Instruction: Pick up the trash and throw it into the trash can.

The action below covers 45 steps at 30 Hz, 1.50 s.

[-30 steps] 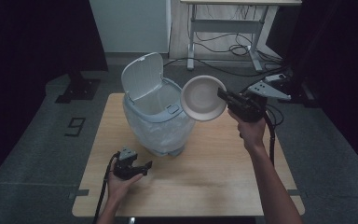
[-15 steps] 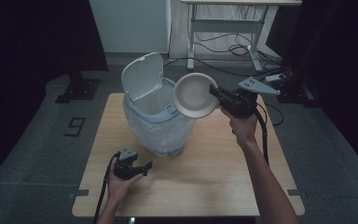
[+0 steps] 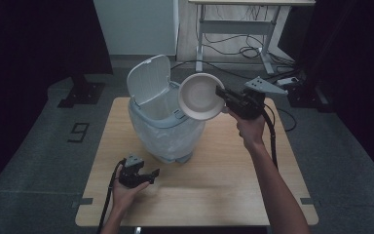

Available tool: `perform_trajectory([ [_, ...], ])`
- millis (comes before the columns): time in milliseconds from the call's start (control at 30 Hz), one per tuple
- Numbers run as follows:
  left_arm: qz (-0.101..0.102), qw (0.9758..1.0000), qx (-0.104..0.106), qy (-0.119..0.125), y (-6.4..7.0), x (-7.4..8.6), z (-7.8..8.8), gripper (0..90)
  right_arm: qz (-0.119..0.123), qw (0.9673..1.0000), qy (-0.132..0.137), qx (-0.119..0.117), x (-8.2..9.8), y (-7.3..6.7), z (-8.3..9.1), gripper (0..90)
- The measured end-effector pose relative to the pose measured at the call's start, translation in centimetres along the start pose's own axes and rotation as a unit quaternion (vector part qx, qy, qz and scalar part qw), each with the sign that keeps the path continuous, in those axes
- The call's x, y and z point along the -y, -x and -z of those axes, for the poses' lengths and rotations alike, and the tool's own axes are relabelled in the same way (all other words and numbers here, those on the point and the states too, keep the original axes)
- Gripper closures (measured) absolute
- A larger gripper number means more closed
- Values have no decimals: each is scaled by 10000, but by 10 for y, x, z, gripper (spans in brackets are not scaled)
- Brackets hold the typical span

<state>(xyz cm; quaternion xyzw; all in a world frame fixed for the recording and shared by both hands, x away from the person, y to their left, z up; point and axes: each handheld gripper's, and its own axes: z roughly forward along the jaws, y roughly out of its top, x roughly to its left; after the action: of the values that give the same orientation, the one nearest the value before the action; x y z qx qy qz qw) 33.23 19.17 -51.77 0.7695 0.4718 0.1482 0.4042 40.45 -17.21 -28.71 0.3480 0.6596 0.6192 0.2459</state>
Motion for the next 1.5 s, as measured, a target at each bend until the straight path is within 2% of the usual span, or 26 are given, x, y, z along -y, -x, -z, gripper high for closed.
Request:
perform_trajectory([
  [267,-1,10000,-4,-8,0,0,0,239,31,10000,-1,-7,-2,-2,-5,831],
  [533,45,10000,-33,-5,-2,0,1,236,218,9997,-78,32,-11,-8,-21,831],
  [700,32,10000,-6,-22,-2,0,0,235,176,9998,-86,9,-12,-8,-27,831],
  [1033,49,10000,-17,-10,-3,0,1,236,342,9994,-93,-9,-19,-15,-41,831],
  [1500,70,10000,-8,-5,-5,1,2,236,383,9992,-123,-53,-22,-19,-56,831],
])
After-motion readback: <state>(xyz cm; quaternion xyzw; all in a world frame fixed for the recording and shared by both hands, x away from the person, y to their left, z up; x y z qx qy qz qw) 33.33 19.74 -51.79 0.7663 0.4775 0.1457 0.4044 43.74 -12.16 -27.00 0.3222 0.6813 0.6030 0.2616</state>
